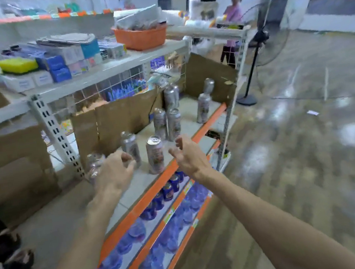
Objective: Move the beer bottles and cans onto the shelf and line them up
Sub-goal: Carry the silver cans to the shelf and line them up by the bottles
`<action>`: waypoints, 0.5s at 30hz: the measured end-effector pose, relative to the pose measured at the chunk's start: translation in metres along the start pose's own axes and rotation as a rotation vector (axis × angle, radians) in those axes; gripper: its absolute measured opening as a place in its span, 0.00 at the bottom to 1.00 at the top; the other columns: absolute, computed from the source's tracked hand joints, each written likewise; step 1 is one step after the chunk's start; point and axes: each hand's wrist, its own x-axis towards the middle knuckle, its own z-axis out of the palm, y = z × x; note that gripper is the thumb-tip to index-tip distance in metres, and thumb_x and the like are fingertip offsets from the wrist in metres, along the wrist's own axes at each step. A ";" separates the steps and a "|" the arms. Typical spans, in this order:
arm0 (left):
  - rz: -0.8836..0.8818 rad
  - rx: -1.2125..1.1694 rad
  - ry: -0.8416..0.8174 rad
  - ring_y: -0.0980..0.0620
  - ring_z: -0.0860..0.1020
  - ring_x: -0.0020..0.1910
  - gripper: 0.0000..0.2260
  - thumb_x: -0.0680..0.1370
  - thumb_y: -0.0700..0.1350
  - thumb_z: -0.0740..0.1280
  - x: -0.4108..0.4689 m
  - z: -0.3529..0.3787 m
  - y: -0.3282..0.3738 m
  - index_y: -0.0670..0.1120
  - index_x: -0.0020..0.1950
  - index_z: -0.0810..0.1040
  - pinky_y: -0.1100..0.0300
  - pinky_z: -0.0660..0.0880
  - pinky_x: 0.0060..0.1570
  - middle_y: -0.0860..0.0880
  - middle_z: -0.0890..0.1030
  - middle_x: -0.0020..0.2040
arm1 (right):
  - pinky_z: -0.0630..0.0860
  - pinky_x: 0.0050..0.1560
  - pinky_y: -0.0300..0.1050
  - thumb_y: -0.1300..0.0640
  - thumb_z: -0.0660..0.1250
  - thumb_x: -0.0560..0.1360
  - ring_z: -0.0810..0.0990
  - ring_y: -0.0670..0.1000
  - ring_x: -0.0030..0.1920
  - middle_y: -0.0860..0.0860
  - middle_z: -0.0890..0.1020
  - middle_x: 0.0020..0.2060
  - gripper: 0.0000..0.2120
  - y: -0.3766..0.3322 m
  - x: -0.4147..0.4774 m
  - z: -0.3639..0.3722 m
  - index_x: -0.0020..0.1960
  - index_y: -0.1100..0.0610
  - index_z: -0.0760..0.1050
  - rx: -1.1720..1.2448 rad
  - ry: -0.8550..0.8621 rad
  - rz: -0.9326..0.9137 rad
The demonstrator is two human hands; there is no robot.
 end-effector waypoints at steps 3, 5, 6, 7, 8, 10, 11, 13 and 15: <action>-0.040 0.006 -0.031 0.47 0.80 0.53 0.05 0.76 0.48 0.68 0.022 0.029 0.020 0.50 0.51 0.80 0.50 0.77 0.52 0.48 0.83 0.53 | 0.76 0.57 0.58 0.49 0.63 0.80 0.78 0.55 0.54 0.55 0.79 0.57 0.17 0.043 0.023 -0.029 0.63 0.59 0.69 0.015 0.011 0.042; -0.072 0.036 -0.005 0.46 0.79 0.54 0.06 0.76 0.48 0.68 0.036 0.040 0.026 0.49 0.51 0.81 0.50 0.76 0.52 0.47 0.83 0.53 | 0.76 0.57 0.57 0.50 0.63 0.80 0.79 0.54 0.54 0.54 0.79 0.56 0.16 0.063 0.042 -0.038 0.63 0.58 0.70 0.007 0.000 0.036; -0.088 0.048 0.011 0.45 0.79 0.54 0.07 0.76 0.47 0.68 0.041 0.044 0.026 0.48 0.52 0.81 0.50 0.76 0.53 0.46 0.83 0.54 | 0.76 0.57 0.56 0.50 0.64 0.80 0.79 0.54 0.54 0.54 0.79 0.57 0.16 0.071 0.053 -0.038 0.63 0.58 0.70 0.007 -0.016 0.035; -0.102 0.057 0.026 0.45 0.79 0.55 0.08 0.76 0.47 0.68 0.047 0.047 0.026 0.47 0.53 0.81 0.50 0.76 0.53 0.46 0.83 0.54 | 0.76 0.57 0.56 0.50 0.64 0.80 0.79 0.54 0.55 0.54 0.79 0.57 0.16 0.075 0.064 -0.036 0.63 0.58 0.70 0.010 -0.032 0.031; -0.120 0.070 0.036 0.45 0.79 0.55 0.08 0.77 0.47 0.68 0.050 0.047 0.026 0.48 0.54 0.81 0.50 0.76 0.53 0.46 0.83 0.55 | 0.76 0.57 0.57 0.49 0.64 0.79 0.79 0.54 0.54 0.53 0.79 0.56 0.16 0.077 0.076 -0.032 0.62 0.58 0.70 0.015 -0.046 0.030; -0.180 0.092 0.059 0.46 0.79 0.55 0.08 0.77 0.48 0.67 0.057 0.043 0.021 0.49 0.54 0.81 0.51 0.76 0.52 0.48 0.82 0.55 | 0.77 0.55 0.58 0.49 0.64 0.78 0.79 0.55 0.51 0.53 0.80 0.52 0.15 0.072 0.096 -0.016 0.60 0.56 0.71 0.015 -0.082 0.007; -0.210 0.091 0.080 0.45 0.79 0.54 0.08 0.77 0.48 0.67 0.061 0.040 0.018 0.49 0.54 0.81 0.52 0.77 0.52 0.48 0.82 0.55 | 0.77 0.54 0.58 0.49 0.64 0.78 0.79 0.55 0.49 0.53 0.80 0.51 0.14 0.067 0.106 -0.007 0.59 0.56 0.71 0.011 -0.107 -0.019; -0.262 0.093 0.119 0.45 0.80 0.54 0.08 0.76 0.48 0.67 0.075 0.032 0.006 0.50 0.53 0.81 0.51 0.77 0.53 0.49 0.83 0.54 | 0.76 0.53 0.54 0.50 0.65 0.78 0.78 0.54 0.49 0.53 0.80 0.51 0.14 0.055 0.124 0.014 0.59 0.57 0.70 0.025 -0.171 -0.076; -0.277 0.097 0.145 0.45 0.80 0.55 0.07 0.76 0.46 0.68 0.091 0.024 -0.009 0.49 0.53 0.81 0.51 0.77 0.55 0.48 0.83 0.53 | 0.73 0.53 0.49 0.52 0.65 0.78 0.77 0.53 0.51 0.54 0.79 0.53 0.14 0.043 0.144 0.036 0.60 0.59 0.70 0.036 -0.218 -0.125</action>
